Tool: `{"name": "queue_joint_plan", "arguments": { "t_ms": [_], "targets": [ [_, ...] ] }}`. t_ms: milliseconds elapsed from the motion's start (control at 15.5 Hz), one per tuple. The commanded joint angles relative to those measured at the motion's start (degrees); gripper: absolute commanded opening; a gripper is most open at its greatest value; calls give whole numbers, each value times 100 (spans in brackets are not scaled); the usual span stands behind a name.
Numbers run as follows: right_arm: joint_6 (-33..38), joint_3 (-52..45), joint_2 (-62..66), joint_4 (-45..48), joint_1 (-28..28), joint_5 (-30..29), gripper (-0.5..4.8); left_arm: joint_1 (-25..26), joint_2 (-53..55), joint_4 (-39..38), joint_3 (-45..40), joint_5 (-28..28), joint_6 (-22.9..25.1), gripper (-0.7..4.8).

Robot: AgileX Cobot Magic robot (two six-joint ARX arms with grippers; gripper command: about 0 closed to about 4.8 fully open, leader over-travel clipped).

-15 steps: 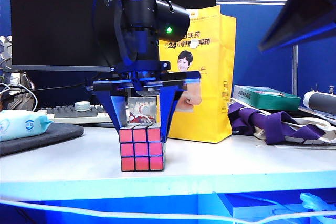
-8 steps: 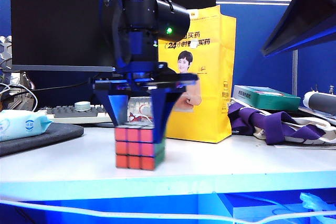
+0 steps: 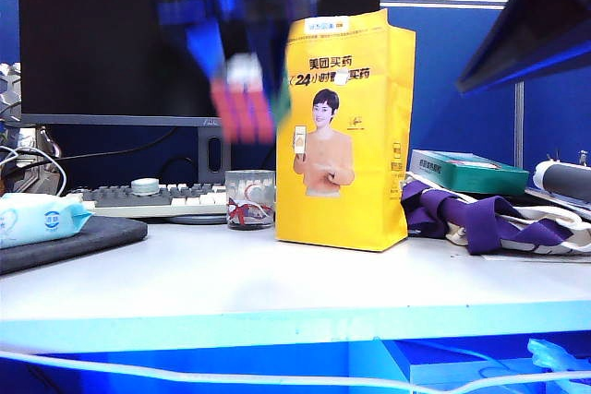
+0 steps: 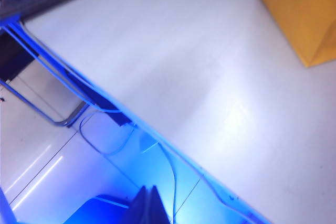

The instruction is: Pick up the Rubik's Cube and throw it into the yellow paper bag.

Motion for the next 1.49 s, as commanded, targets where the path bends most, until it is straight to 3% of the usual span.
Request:
{"name": "queue_joint_plan", "arguments": {
  "t_ms": [65,129,194,517,711,905,1164,1293,1487],
  "targets": [
    [-17,31,-11,409,4,-28,-1,-7,-612,363,15,-184,280,48],
    [-15,31,-11,573,4,-28,-1,-7,-820,466,15,-181,326,48],
    [-15,31,-11,820,4,-28,-1,-7,-1036,745,15,-35,662,49],
    [251,46,-11,1939,4,-33,-1,212,-1207,1954,15,1532,1602,48],
    [304,46,-11,2096,4,-31,-1,619,-1150,2612,13,1794,1641,48],
    [302,48,-11,2579,4,-31,-1,1014,-1005,3327,13,2787,1628,48],
    [297,511,92,2929,2,63,-1,1165,-553,3845,13,3790,1685,35],
    [179,986,282,2892,-2,433,-1,1167,-267,4050,13,3954,1696,22],
    [116,1342,616,2857,-22,439,-1,1167,-63,4492,15,4061,2037,21]
  ]
}}
